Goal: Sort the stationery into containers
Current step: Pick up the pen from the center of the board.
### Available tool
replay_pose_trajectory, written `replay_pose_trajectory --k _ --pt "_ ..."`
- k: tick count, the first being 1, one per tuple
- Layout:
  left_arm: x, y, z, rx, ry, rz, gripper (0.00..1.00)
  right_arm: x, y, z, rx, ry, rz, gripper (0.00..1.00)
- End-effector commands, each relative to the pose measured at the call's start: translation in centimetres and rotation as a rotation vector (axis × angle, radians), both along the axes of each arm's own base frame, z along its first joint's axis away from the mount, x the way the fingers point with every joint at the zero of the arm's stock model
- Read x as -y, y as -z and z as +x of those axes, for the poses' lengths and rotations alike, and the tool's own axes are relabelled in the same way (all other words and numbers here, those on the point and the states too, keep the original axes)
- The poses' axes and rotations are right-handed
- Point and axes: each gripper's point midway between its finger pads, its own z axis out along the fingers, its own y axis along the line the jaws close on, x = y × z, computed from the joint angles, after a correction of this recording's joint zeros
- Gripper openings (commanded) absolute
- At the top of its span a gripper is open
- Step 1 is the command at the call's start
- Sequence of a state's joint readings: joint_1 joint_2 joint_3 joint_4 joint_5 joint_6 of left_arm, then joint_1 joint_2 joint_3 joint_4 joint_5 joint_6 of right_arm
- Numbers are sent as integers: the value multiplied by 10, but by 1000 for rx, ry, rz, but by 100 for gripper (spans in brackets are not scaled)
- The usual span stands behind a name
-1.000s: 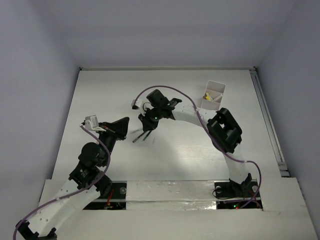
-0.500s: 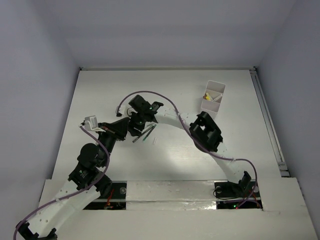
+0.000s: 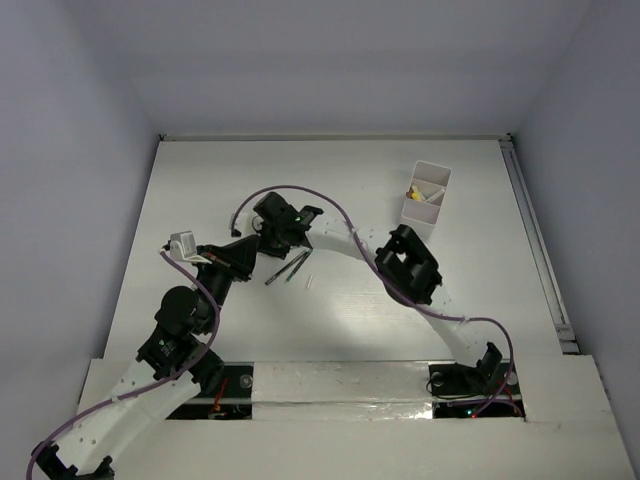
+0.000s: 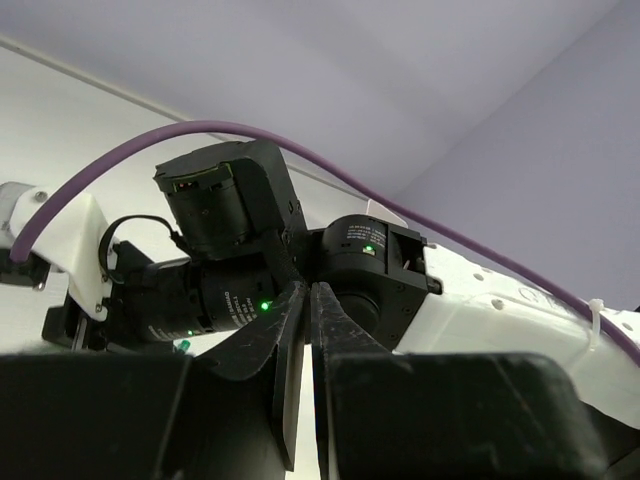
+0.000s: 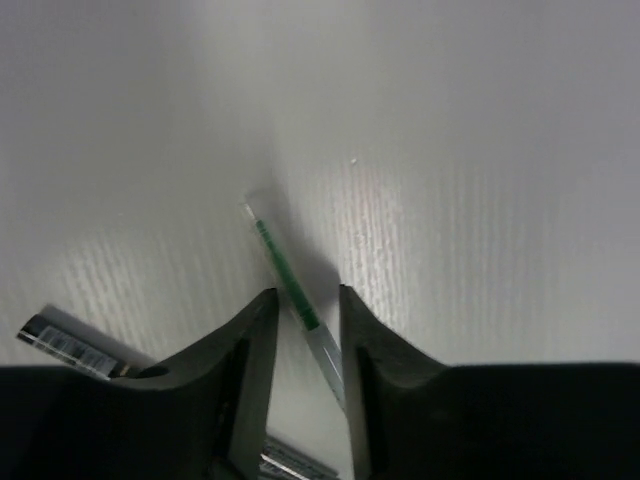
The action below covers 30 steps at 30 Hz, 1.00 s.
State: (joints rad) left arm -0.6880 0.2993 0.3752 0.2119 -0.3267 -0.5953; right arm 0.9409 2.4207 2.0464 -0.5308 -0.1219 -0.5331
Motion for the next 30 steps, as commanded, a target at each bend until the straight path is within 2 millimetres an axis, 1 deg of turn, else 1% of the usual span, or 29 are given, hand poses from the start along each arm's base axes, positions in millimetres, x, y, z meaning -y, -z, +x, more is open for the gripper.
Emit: replay_pose_trajectory --k 1,2,3,5,6,7,8,9,10,11,12,14,15,16,17,18,19,20,21,23,24,25,26,27,28,29,30 --pt "-3 -28 -3 61 -5 -34 4 20 24 28 48 39 -43 31" --pt "-4 -28 -3 62 -8 -34 4 18 24 28 49 37 -36 27" --pt "-4 -26 -3 58 -10 -31 4 23 24 34 48 47 -30 25" --pt "-4 -25 -2 54 -13 -29 4 26 25 42 64 63 -20 15" --pt "-4 -23 -1 52 -16 -27 4 31 25 49 80 78 -17 6" --pt "-4 -23 -1 50 -17 -26 4 34 19 66 132 108 9 2" --pt "-4 -23 -1 50 -17 -26 4 42 20 70 140 123 14 0" --pt "-4 -22 -1 49 -16 -25 4 47 16 78 148 139 36 0" --pt "-4 -22 -1 48 -17 -26 4 56 9 94 152 186 80 0" --pt "-4 -23 -1 50 -17 -28 4 60 10 95 134 194 104 0" --pt "-4 -21 0 47 -17 -27 4 59 -12 107 177 215 172 0" --pt "-3 -21 0 48 -16 -30 4 71 -26 121 221 265 219 0" --pt "-1 -19 1 43 -12 -27 4 76 -35 119 241 281 234 0" --pt "0 -17 2 38 -8 -24 5 72 -52 126 289 295 291 0" --pt "2 -16 3 37 -4 -21 5 75 -63 129 318 320 309 0" --pt "7 -11 5 24 10 -8 5 77 -82 129 355 335 353 0" --pt "10 -10 6 17 18 -7 5 88 -94 136 384 396 373 0" --pt "13 -7 7 9 28 -1 5 91 -105 136 401 417 403 0" --pt "20 2 9 -14 51 20 5 97 -129 132 441 437 461 0" --pt "27 13 12 -45 72 47 8 118 -152 132 481 534 524 0" --pt "34 25 15 -83 92 77 8 130 -164 132 502 571 552 0" --pt "37 33 16 -106 100 95 9 136 -183 129 534 600 613 0" --pt "40 42 17 -135 110 118 10 159 -195 120 549 668 649 0" --pt "44 48 17 -157 127 135 11 169 -203 115 565 702 676 0" --pt "49 62 20 -198 137 167 12 182 -218 114 599 743 728 0" --pt "51 72 21 -229 144 190 13 207 -222 106 620 817 748 0" --pt "54 77 21 -247 158 204 14 217 -225 101 637 855 764 0"
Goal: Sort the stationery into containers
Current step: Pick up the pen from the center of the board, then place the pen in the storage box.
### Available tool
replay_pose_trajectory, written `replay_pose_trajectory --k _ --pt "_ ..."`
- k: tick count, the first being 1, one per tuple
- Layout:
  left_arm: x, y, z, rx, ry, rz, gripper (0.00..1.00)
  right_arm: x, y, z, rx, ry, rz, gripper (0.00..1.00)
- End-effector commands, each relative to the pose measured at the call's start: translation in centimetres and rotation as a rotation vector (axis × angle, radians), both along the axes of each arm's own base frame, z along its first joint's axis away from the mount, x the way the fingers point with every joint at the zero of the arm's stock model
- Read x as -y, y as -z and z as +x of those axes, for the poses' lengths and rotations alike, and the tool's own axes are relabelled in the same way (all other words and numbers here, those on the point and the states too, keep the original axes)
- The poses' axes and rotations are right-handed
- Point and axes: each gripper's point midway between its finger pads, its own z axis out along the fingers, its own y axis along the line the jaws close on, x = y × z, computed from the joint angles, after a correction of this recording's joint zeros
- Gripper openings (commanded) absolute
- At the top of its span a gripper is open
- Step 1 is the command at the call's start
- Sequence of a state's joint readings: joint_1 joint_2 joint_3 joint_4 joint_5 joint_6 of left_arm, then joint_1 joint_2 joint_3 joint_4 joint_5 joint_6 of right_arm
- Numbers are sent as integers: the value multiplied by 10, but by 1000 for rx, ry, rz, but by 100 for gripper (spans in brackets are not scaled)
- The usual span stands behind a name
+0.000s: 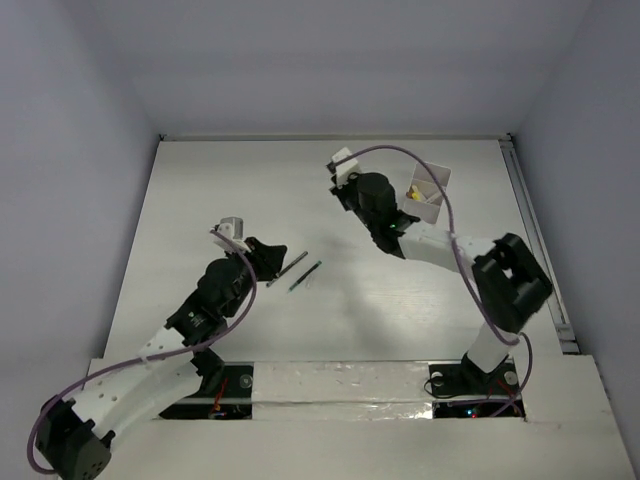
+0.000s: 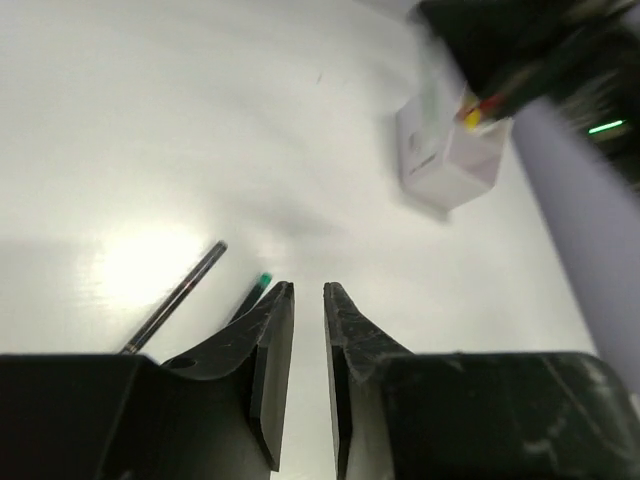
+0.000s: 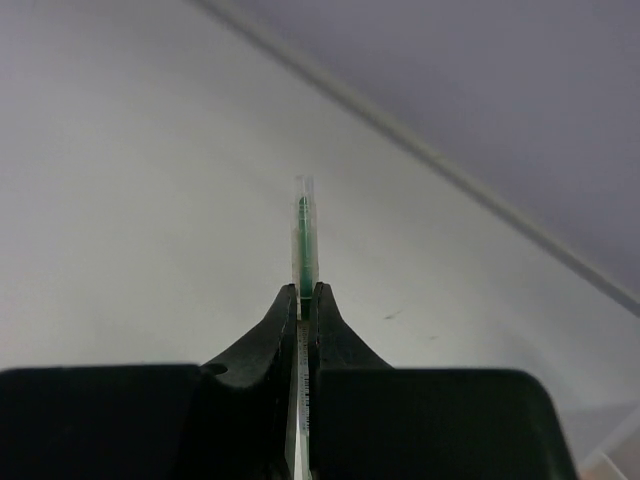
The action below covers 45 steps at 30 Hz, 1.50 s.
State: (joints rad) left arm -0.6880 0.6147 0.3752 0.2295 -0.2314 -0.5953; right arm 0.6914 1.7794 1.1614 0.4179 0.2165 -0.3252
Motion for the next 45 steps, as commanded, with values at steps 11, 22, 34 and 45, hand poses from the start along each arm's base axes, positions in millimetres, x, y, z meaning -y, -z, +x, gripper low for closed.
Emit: replay_pose_trajectory --k 11,22,34,45 --pt "11 48 13 -143 9 149 30 192 -72 -20 405 680 523 0" --pt "9 62 35 -168 -48 283 36 254 -41 1 409 818 550 0" --pt "20 97 56 -260 5 399 36 251 -17 13 305 794 594 0" --pt "20 111 66 -293 -1 459 36 257 -10 15 239 868 559 9"
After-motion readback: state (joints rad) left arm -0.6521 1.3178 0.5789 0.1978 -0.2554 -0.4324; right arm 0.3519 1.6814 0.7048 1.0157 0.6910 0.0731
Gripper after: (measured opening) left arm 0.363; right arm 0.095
